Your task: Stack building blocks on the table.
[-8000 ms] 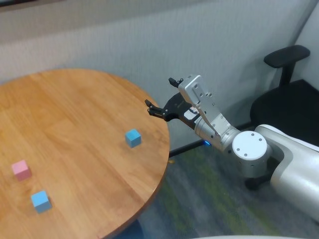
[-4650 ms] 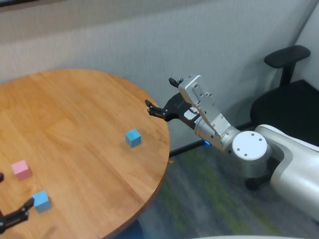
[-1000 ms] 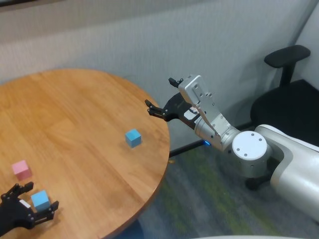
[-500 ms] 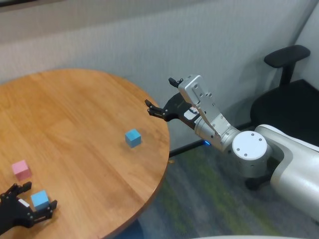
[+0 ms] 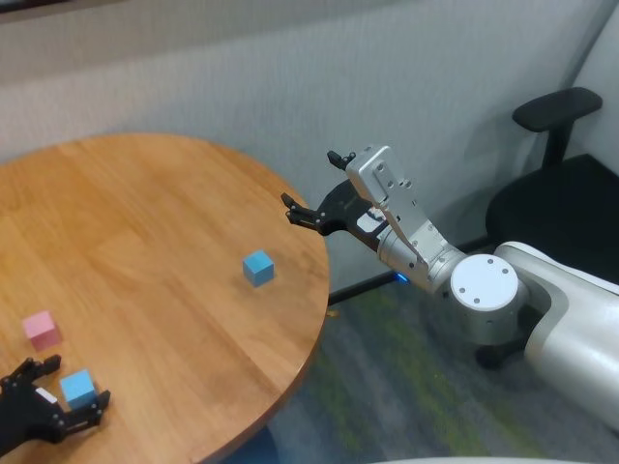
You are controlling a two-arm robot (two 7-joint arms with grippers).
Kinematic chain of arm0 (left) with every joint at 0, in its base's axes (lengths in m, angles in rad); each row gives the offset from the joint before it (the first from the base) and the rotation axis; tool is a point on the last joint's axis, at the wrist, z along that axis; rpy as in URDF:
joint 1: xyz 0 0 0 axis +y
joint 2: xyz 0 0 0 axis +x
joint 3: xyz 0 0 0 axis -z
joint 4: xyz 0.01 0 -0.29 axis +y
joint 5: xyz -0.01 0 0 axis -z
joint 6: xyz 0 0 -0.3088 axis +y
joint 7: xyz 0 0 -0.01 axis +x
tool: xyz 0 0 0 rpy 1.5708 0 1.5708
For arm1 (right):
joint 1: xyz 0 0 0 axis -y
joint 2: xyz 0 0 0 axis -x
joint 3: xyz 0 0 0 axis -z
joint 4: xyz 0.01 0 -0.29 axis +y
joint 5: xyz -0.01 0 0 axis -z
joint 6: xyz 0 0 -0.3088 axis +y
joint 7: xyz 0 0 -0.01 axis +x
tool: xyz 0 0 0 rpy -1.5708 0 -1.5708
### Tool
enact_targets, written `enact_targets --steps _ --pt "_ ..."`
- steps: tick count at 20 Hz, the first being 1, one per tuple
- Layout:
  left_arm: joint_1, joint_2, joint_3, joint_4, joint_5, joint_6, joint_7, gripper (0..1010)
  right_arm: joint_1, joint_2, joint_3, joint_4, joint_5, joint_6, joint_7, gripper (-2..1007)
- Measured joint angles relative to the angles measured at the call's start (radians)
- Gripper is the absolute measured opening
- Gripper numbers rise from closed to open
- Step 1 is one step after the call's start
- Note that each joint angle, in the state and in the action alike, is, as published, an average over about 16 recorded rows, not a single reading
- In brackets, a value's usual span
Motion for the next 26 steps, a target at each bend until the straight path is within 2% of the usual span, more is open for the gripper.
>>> enact_targets --steps 8,17,26 --pt "-0.003 -0.005 -0.002 0.004 0.007 0.011 0.008 832 0.0 0.0 0.0 0.0 0.0 0.0 0.0 1005" --pt "0.001 -0.006 -0.008 0.002 0.012 0.013 0.018 563 0.0 0.0 0.0 0.0 0.0 0.0 0.0 1005" --pt "0.008 0.0 -0.024 -0.039 0.018 0.025 0.039 408 0.0 0.0 0.0 0.0 0.0 0.0 0.0 1005"
